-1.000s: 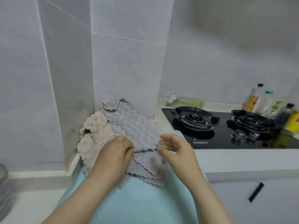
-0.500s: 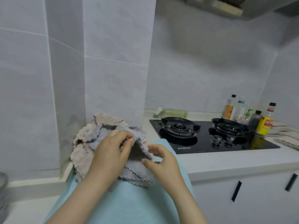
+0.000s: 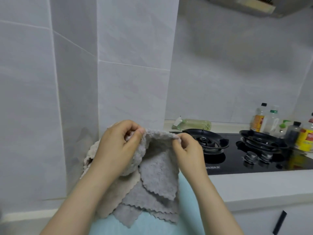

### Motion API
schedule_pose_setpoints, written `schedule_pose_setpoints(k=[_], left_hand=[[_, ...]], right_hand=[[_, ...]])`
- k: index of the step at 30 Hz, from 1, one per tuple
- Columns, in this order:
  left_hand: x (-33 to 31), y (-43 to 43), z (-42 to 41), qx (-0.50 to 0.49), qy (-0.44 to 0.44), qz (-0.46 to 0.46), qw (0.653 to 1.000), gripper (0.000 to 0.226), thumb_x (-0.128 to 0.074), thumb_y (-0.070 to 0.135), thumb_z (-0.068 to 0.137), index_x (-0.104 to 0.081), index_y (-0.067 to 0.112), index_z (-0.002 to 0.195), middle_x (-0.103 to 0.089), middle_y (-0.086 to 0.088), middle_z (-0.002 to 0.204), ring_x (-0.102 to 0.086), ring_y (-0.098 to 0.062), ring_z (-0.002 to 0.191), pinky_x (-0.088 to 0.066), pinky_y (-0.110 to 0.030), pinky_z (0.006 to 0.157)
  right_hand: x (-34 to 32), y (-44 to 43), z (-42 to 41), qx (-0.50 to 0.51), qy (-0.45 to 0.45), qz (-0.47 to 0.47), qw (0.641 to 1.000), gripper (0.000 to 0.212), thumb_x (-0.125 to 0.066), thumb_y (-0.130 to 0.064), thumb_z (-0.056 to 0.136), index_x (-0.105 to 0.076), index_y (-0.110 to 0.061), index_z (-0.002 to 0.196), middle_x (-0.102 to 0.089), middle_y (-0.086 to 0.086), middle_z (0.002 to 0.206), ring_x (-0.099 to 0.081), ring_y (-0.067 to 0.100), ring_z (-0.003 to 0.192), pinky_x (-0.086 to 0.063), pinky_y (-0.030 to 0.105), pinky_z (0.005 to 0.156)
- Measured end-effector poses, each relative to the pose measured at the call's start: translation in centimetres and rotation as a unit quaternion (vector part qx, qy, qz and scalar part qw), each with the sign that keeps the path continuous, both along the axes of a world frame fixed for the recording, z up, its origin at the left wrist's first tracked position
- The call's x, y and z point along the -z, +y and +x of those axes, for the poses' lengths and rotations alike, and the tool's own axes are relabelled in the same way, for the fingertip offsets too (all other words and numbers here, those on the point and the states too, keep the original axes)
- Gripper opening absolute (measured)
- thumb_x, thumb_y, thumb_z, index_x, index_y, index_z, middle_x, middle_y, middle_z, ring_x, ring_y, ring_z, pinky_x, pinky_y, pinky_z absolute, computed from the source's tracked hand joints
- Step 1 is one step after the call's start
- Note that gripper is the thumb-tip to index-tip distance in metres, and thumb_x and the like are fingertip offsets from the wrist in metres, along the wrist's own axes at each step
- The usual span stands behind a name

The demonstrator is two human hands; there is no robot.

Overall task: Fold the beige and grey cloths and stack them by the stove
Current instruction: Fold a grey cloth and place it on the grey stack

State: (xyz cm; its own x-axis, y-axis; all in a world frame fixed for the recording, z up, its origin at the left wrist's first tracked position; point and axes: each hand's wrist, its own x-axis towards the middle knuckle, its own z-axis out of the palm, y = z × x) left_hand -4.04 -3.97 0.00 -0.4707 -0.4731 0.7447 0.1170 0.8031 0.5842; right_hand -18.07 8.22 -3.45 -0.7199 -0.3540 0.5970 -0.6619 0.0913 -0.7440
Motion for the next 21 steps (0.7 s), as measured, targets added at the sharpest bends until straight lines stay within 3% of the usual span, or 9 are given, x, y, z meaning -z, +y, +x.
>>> schedule_pose_setpoints(k=[4, 8, 11, 14, 19, 21], left_hand=[[-0.5, -1.4, 0.6, -0.023, 0.038, 0.026, 0.999, 0.027, -0.051, 0.027, 0.095, -0.053, 0.017, 0.070, -0.048, 0.013, 0.056, -0.043, -0.002, 0.056, -0.032, -0.014, 0.053], [-0.9, -2.2, 1.2, -0.013, 0.072, 0.074, 0.995, 0.028, -0.049, 0.032, 0.095, -0.053, 0.017, 0.072, -0.043, 0.014, 0.050, -0.037, -0.004, 0.050, -0.030, -0.017, 0.049], [-1.1, -2.1, 1.4, 0.003, 0.082, 0.113, 0.990, 0.026, -0.054, 0.036, 0.091, -0.059, 0.018, 0.073, -0.045, 0.013, 0.051, -0.036, -0.002, 0.050, -0.029, -0.017, 0.049], [-1.4, -1.9, 1.9, 0.052, 0.105, 0.171, 0.978, 0.023, -0.064, 0.038, 0.084, -0.066, 0.016, 0.077, -0.058, 0.004, 0.060, -0.047, -0.007, 0.058, -0.037, -0.018, 0.058], [-1.9, -2.4, 2.8, 0.164, 0.137, 0.295, 0.931, 0.038, -0.078, 0.036, 0.073, -0.069, 0.009, 0.098, -0.071, -0.021, 0.099, -0.065, -0.037, 0.092, -0.046, -0.051, 0.088], [-2.2, -2.3, 2.9, 0.175, 0.169, 0.318, 0.916, 0.049, -0.081, 0.040, 0.064, -0.069, 0.007, 0.098, -0.070, -0.025, 0.099, -0.061, -0.034, 0.088, -0.045, -0.048, 0.083]], right_hand=[[-0.8, -0.7, -1.0, 0.026, 0.040, 0.028, 0.998, 0.020, -0.056, -0.021, 0.092, -0.056, -0.024, 0.072, -0.053, -0.009, 0.062, -0.043, 0.004, 0.056, -0.032, 0.020, 0.053], [-1.1, -0.1, -2.2, 0.054, 0.064, 0.083, 0.993, 0.024, -0.058, -0.022, 0.091, -0.055, -0.023, 0.068, -0.050, -0.008, 0.058, -0.046, 0.007, 0.058, -0.034, 0.022, 0.054], [-2.4, 0.7, -2.1, 0.045, 0.046, 0.017, 0.998, 0.022, -0.060, -0.022, 0.091, -0.058, -0.020, 0.069, -0.057, -0.006, 0.064, -0.052, 0.010, 0.063, -0.039, 0.025, 0.059], [-4.1, 1.6, -1.5, 0.033, -0.011, -0.083, 0.996, 0.014, -0.064, -0.022, 0.089, -0.066, -0.016, 0.077, -0.065, -0.004, 0.069, -0.057, 0.014, 0.066, -0.044, 0.031, 0.064], [-7.2, 3.9, -0.4, -0.112, -0.193, -0.188, 0.956, 0.004, -0.067, -0.016, 0.085, -0.065, -0.019, 0.085, -0.060, 0.012, 0.079, -0.054, 0.024, 0.074, -0.043, 0.037, 0.069], [-8.2, 4.5, 0.5, -0.192, -0.229, -0.221, 0.928, 0.005, -0.064, -0.014, 0.087, -0.061, -0.018, 0.088, -0.061, 0.007, 0.078, -0.056, 0.021, 0.070, -0.046, 0.032, 0.064]])
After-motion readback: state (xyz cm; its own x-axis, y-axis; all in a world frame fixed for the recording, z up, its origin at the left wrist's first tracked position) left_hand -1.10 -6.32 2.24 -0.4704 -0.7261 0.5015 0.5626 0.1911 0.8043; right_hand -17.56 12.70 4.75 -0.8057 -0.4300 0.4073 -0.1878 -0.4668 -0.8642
